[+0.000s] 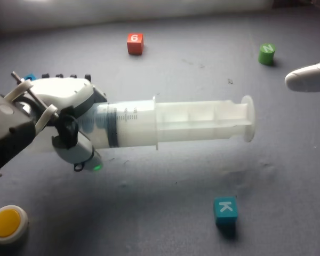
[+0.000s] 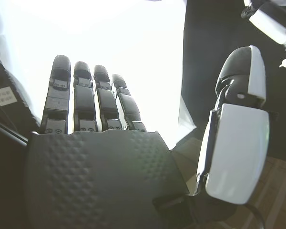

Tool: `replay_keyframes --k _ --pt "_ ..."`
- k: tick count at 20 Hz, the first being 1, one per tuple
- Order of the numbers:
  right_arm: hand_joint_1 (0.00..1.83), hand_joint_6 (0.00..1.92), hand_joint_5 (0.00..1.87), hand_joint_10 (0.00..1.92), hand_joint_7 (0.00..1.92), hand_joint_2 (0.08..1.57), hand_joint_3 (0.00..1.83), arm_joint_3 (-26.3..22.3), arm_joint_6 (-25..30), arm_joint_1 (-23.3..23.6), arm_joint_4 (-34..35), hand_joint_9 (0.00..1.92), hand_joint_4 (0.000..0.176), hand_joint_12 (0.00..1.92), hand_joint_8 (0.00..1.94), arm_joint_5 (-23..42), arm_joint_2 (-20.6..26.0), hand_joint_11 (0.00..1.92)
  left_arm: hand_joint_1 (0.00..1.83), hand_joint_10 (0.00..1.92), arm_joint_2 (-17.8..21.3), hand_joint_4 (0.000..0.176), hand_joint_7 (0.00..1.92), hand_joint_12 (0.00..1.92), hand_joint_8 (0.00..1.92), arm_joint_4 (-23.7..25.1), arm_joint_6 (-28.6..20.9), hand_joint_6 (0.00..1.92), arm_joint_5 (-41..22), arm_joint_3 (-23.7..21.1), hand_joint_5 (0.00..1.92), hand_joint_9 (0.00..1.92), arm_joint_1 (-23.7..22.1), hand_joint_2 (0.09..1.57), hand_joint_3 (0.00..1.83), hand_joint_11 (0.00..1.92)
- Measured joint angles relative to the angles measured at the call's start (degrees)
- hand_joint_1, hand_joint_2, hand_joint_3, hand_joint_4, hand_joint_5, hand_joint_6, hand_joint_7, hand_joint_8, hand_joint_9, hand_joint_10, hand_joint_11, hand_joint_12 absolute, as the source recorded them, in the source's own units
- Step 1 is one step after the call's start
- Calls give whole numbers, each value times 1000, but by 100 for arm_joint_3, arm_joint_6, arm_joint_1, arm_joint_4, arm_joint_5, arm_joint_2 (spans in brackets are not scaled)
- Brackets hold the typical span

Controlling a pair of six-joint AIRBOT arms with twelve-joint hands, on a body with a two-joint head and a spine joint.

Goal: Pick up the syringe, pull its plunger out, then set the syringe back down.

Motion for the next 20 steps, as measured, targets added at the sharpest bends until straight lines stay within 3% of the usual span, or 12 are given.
replay_keyframes --k 10,16,17,20 --pt "637 3 27 4 90 848 2 0 0 0 0 102 0 379 4 42 -35 0 1341 1403 -310 0 863 1359 1103 581 -654 1382 -271 238 768 699 516 1198 1 505" --pt "630 3 20 3 86 856 2 0 0 0 0 102 0 368 4 61 -35 0 1340 1401 -385 0 854 1408 1151 627 -822 1376 -407 245 763 697 710 1201 0 516" --pt "638 3 23 5 89 857 2 -2 0 0 -2 106 0 371 4 68 -35 0 1194 1141 -389 0 828 1471 1241 649 -837 1340 -428 245 749 653 721 1215 0 486" --pt "680 4 42 2 104 854 1 0 0 0 0 112 0 376 4 76 -35 0 1157 967 -389 0 800 1474 1416 651 -839 1397 -446 245 608 598 739 1263 1 341"
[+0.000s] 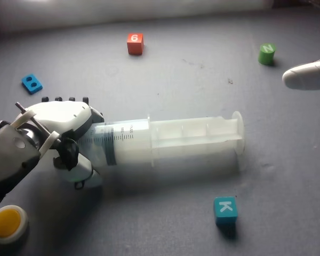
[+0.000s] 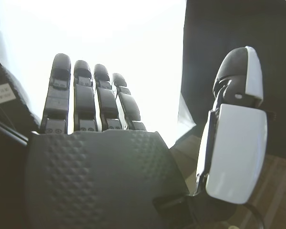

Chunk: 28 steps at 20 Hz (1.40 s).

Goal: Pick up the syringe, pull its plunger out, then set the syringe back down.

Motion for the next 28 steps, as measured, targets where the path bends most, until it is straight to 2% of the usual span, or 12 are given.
replay_keyframes --k 1,2,3,4,6,9,11,14,17,20,23,28 --pt "676 4 44 2 104 858 2 0 0 0 0 112 0 372 3 0 0 0 1018 766 -4 0 590 1361 773 42 4 683 -24 0 484 527 11 1179 0 232" --pt "670 1 36 1 91 870 5 0 0 0 0 100 0 336 2 0 0 0 961 587 -4 0 611 1289 404 48 7 300 -28 -2 520 532 13 1144 0 193" --pt "680 0 36 2 90 877 4 0 0 0 -2 100 0 312 2 0 0 0 911 375 -4 0 679 1170 181 57 37 117 -52 -2 557 599 13 1085 0 215" --pt "681 1 41 3 98 873 1 0 0 0 0 109 0 331 3 0 0 0 892 243 -4 0 699 1072 75 96 37 40 -122 -9 549 637 17 1041 0 238" --pt "723 1 64 1 120 858 0 0 0 0 0 127 0 363 1 2 0 0 851 84 -4 0 664 1029 5 138 26 1 -216 -13 489 648 7 968 0 227" --pt "702 3 51 1 101 868 0 0 0 0 4 105 0 303 2 0 -2 0 766 11 -4 0 537 964 0 92 31 0 -192 -44 390 540 4 977 2 158" --pt "689 1 36 0 86 879 4 -2 0 0 -2 99 0 297 1 7 -2 0 768 0 -2 0 477 928 0 68 26 0 -155 -44 370 479 4 964 0 105" --pt "739 0 45 0 97 870 0 0 0 0 0 108 0 318 0 7 0 0 666 0 2 0 388 940 0 2 76 0 -70 -81 308 400 -7 959 0 21" --pt "709 2 46 2 105 864 0 0 0 0 -2 106 0 312 2 4 0 0 605 0 39 0 318 900 1 7 90 0 11 -120 240 331 -39 964 2 0" --pt "681 2 55 3 111 874 2 0 0 0 -2 119 0 345 2 7 0 0 577 0 74 0 283 868 0 -9 140 0 74 -120 196 308 -181 926 0 0" --pt "733 1 58 3 106 861 0 0 -2 0 0 107 0 304 1 4 -7 0 577 0 146 0 278 842 3 -57 293 4 155 -136 193 297 -393 922 0 0" --pt "692 0 49 1 97 861 0 0 -4 0 -2 105 0 322 0 4 -13 0 539 0 404 0 280 891 0 -273 721 1 380 -302 204 306 -831 913 1 0"
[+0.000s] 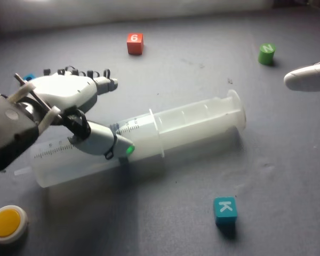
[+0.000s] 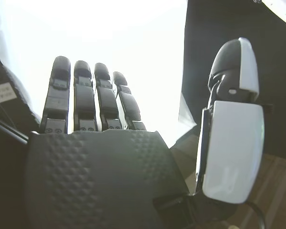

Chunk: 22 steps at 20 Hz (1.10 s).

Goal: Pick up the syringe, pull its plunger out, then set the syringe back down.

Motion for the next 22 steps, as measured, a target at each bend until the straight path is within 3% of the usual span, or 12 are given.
replay_keyframes --k 8,9,10,11,12,14,16,17,18,19,20,22 --pt "692 2 146 4 195 844 0 0 -236 -42 4 192 0 465 2 11 0 0 580 32 485 0 467 906 22 -1239 1773 17 446 -511 343 454 -1399 898 0 10" --pt "595 19 340 101 445 826 2 0 -275 -42 2 454 0 852 59 13 2 112 486 1029 527 0 450 1616 680 -1351 1917 280 516 -581 393 162 -1523 915 15 1" --pt "569 41 479 614 506 839 6 -17 -389 -42 2 422 0 1229 334 28 9 111 608 1700 592 0 103 1860 1646 -1506 2118 1329 595 -691 113 107 -1696 883 4 0" --pt "586 1092 329 1629 276 837 2 -46 -424 -42 15 265 0 1783 1458 35 26 167 575 1877 616 0 88 1909 1866 -1609 2173 1803 608 -737 30 127 -1753 905 8 159" --pt "548 1677 230 1863 222 855 3 -92 -511 -96 4 271 0 1893 1844 44 66 248 532 1912 662 0 146 1919 1910 -1836 2369 1897 632 -811 84 162 -1871 939 15 219" --pt "403 1911 337 1919 423 902 6 -146 -595 -219 -260 439 0 1920 1937 22 114 483 400 1921 778 0 974 1921 1921 -2339 3029 1920 654 -911 931 905 -2192 1023 20 783" --pt "335 1921 987 1921 1106 957 6 -192 -605 -295 -389 1120 0 1921 1941 15 225 1177 245 1921 837 0 1488 1921 1921 -2452 3158 1921 647 -955 1358 1457 -2319 1106 28 1366" --pt "337 1921 1327 1921 1386 1106 37 -210 -616 -330 -400 1397 0 1921 1941 44 291 1452 283 1921 841 15 1519 1921 1921 -2583 3185 1921 684 -955 1379 1530 -2334 1327 30 1474" --pt "343 1921 1459 1921 1510 1285 27 -221 -625 -361 -389 1532 0 1921 1941 44 317 1587 406 1921 841 95 1514 1921 1921 -2645 3261 1921 723 -955 1361 1540 -2365 1474 13 1530" --pt "649 1921 1440 1921 1551 1430 25 -229 -640 -363 -393 1601 0 1921 1941 20 339 1654 812 1921 841 160 1554 1921 1921 -2682 3322 1921 741 -962 1373 1582 -2420 1459 28 1580" --pt "835 1921 1433 1921 1556 1461 12 -286 -658 -367 -382 1599 0 1921 1941 -24 378 1653 1060 1921 848 173 1589 1921 1921 -2677 3327 1921 772 -962 1400 1627 -2483 1419 7 1618" --pt "933 1921 1432 1921 1570 1440 0 -385 -675 -367 -400 1608 0 1921 1941 -4 442 1645 1005 1921 848 172 1544 1921 1921 -2669 3381 1921 787 -960 1382 1593 -2570 1393 0 1610"
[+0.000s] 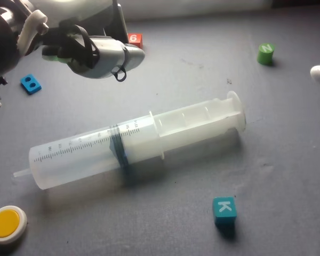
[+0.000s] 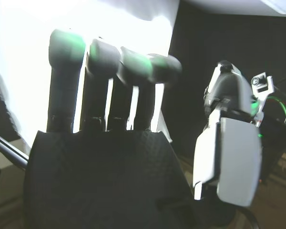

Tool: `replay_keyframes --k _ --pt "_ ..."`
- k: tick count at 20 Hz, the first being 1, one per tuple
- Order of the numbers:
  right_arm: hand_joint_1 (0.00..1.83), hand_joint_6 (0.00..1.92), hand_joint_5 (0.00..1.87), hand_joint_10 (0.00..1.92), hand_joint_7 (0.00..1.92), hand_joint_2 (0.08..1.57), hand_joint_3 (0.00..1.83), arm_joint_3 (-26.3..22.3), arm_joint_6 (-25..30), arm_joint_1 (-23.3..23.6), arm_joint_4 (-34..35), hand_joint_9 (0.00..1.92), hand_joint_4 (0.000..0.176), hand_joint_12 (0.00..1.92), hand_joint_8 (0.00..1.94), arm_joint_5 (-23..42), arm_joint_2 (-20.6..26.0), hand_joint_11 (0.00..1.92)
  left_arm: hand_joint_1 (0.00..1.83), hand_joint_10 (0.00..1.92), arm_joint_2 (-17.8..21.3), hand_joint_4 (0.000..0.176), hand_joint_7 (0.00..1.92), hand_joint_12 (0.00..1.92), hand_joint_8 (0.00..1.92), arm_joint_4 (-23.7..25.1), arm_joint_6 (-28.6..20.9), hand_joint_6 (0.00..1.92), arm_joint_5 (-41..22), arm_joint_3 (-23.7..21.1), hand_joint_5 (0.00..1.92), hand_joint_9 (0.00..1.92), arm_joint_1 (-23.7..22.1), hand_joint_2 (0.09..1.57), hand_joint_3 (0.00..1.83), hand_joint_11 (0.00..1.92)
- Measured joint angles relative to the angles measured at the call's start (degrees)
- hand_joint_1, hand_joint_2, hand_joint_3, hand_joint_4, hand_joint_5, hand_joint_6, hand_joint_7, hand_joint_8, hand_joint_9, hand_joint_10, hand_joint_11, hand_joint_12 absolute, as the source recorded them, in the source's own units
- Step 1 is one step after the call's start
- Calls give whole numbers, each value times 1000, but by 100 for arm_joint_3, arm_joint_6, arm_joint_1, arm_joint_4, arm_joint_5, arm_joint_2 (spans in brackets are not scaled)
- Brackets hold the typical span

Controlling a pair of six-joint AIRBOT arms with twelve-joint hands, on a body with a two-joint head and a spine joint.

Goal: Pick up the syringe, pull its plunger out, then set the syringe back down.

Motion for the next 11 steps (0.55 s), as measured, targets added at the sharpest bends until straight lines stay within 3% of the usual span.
replay_keyframes --k 3,5,6,11 --pt "911 1921 1405 1921 1526 1432 0 -46 0 7 -33 1551 0 1921 1941 4 0 1583 828 1921 0 153 1460 1921 1921 -22 13 1921 0 0 1244 1511 -164 1412 6 1510" --pt "895 1921 1401 1921 1510 1439 1 -52 2 7 -68 1536 0 1921 1941 -9 -7 1574 735 1921 7 148 1419 1921 1921 -282 337 1921 -9 7 1171 1488 -267 1407 4 1468" --pt "899 1921 1387 1921 1499 1436 0 -52 0 13 -52 1527 0 1921 1941 -46 -7 1568 759 1921 68 147 1418 1921 1921 -463 503 1921 20 7 1187 1484 -308 1403 1 1461" --pt "843 1921 1359 1921 1465 1439 4 -195 68 264 -22 1487 0 1921 1941 -68 37 1524 863 1921 157 138 1436 1921 1921 -476 538 1921 42 17 1254 1477 -343 1385 0 1470"
